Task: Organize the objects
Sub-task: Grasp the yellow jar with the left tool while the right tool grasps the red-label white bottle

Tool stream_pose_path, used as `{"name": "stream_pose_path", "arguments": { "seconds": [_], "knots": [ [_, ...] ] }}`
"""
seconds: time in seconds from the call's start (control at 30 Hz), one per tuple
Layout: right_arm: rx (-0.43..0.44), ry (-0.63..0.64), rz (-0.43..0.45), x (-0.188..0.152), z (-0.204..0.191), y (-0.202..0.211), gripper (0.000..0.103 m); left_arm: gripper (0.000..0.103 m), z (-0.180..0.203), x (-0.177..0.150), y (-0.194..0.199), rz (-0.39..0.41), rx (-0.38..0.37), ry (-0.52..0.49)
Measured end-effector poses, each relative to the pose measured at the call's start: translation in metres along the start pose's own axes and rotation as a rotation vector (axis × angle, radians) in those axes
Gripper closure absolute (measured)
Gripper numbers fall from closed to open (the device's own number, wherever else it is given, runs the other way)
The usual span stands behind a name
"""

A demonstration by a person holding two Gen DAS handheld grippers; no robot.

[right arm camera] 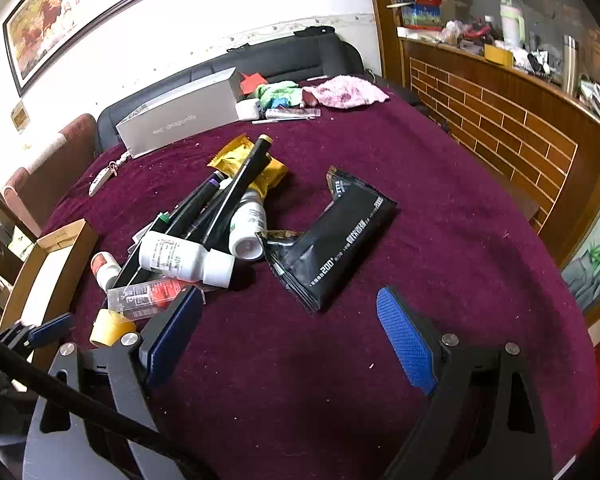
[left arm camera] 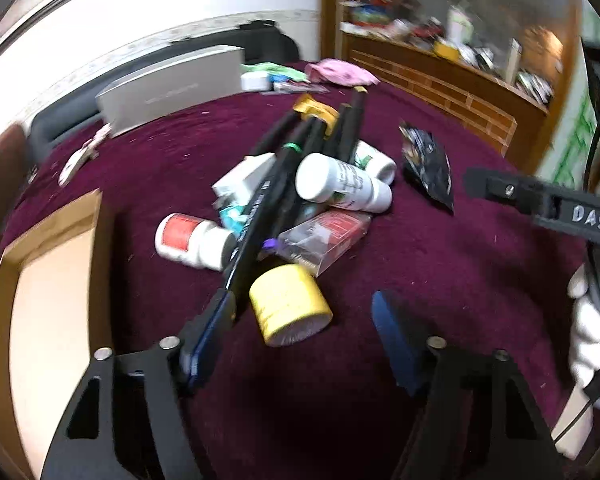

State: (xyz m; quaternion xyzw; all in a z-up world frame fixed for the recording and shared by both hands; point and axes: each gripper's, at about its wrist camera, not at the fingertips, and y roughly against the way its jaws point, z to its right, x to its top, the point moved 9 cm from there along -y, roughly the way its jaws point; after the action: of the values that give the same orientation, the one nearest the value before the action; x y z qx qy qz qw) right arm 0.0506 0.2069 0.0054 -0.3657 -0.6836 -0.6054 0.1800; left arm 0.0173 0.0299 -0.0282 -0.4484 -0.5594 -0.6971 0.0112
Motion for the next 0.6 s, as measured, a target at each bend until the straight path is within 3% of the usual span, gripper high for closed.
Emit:
{"name": "stream_pose_path", "arguments": {
  "seconds": [0.1,0.4,0.43,0.47,0.6],
  "knots": [
    [0.008,-0.004,-0.019,-0.004,0.003,-0.003,0.013,0.049,0.001,0.002,-0.010,-0.027,-0.002,-0.071],
    [0.014,-0.023,-0.053,-0.007,0.004,-0.009,0.013,0.049,0.009,-0.003,-0.020,-0.077,-0.038,-0.132],
    [0.014,-0.019,-0.056,-0.008,0.003,-0.010,0.013,0.054,0.012,-0.003,-0.020,-0.084,-0.041,-0.142],
    [0.015,-0.016,-0.060,-0.009,0.002,-0.011,0.013,0.059,0.014,-0.005,-0.022,-0.098,-0.049,-0.153],
    [0.016,-0.009,-0.071,-0.011,-0.002,-0.012,0.013,0.059,0.021,-0.005,-0.022,-0.121,-0.126,-0.143]
  ]
}}
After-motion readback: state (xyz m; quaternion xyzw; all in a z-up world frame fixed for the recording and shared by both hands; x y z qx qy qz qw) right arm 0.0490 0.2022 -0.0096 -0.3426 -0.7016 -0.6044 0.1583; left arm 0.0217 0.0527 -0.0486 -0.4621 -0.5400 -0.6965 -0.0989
